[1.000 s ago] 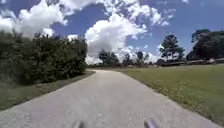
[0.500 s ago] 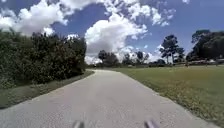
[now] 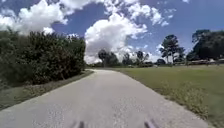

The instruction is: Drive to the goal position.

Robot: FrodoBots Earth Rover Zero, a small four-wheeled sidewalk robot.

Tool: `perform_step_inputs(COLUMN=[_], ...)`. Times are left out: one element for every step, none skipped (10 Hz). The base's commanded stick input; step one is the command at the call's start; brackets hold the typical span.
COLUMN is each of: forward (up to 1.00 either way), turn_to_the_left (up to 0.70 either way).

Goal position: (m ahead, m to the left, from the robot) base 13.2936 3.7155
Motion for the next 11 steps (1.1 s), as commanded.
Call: perform_step_inputs(forward=[0.5,0.5,0.5,0.5,0.5,0.5,0.5,0.5,0.5,0.5,0.5], turn_to_the_left=[0.0,0.0,0.0,0.0,0.0,0.0,0.0,0.0,0.0,0.0,0.0])
